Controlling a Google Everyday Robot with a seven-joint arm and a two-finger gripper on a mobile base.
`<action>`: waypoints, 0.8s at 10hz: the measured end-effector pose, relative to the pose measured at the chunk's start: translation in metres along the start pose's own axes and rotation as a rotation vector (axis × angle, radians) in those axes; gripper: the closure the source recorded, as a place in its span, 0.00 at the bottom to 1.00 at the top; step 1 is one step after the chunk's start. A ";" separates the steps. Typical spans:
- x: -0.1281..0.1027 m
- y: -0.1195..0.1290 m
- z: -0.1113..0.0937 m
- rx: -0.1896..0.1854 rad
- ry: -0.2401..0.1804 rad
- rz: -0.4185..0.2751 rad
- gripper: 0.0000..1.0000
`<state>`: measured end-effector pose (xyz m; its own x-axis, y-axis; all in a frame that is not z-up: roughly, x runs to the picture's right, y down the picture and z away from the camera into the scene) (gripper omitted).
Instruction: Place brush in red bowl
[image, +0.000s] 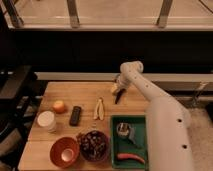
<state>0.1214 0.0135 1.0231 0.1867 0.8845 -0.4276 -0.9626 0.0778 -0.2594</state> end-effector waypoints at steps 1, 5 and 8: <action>0.001 0.000 0.003 0.001 0.005 0.001 0.42; 0.004 -0.009 -0.008 0.010 0.008 0.011 0.84; 0.006 -0.006 -0.009 0.008 0.015 0.006 1.00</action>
<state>0.1302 0.0148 1.0145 0.1838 0.8779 -0.4421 -0.9652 0.0762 -0.2500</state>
